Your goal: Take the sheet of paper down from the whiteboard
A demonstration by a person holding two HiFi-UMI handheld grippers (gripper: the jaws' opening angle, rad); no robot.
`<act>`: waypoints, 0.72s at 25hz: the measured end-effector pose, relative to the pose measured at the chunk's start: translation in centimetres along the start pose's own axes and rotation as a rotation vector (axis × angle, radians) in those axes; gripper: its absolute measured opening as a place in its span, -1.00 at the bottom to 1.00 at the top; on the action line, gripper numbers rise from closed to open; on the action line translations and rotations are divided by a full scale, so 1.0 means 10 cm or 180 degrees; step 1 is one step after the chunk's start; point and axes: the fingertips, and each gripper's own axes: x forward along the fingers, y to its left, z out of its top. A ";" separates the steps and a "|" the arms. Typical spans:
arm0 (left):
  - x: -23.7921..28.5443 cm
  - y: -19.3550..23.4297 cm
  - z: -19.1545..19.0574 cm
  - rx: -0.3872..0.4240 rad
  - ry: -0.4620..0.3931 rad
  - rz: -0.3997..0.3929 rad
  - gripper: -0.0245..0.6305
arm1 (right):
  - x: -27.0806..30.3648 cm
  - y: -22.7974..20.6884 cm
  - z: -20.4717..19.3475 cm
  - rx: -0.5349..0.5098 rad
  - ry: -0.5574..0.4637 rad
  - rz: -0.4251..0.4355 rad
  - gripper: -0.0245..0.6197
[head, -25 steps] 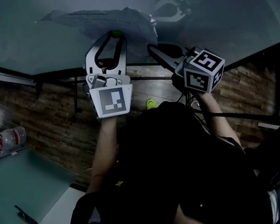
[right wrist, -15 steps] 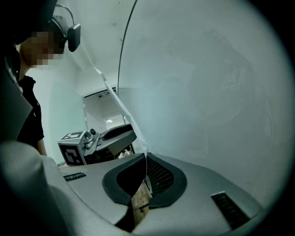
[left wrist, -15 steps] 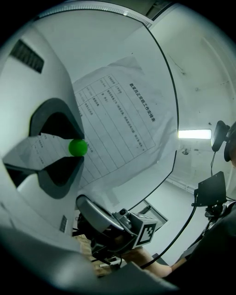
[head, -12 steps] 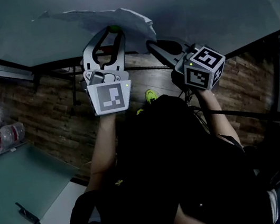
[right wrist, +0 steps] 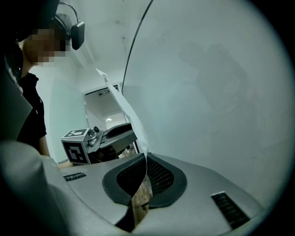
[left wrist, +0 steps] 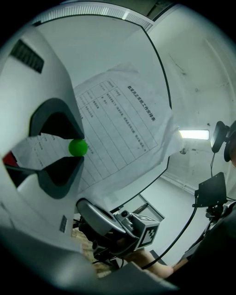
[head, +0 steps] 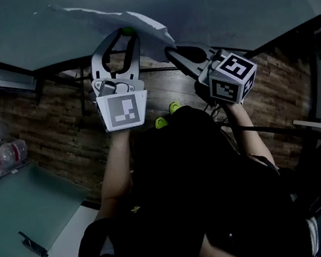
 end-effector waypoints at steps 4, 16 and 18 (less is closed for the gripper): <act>-0.37 -0.19 0.13 0.0052 -0.0086 0.0055 -0.50 | -0.22 0.32 -0.12 -0.0103 -0.0057 0.0054 -0.95; -1.26 -0.95 0.37 0.0184 -0.0100 0.0285 -0.50 | -1.00 1.02 -0.65 -0.0331 -0.0058 0.0316 -0.94; -1.21 -0.95 0.32 0.0152 -0.0038 0.0295 -0.50 | -0.97 0.96 -0.67 -0.0319 -0.0017 0.0343 -0.94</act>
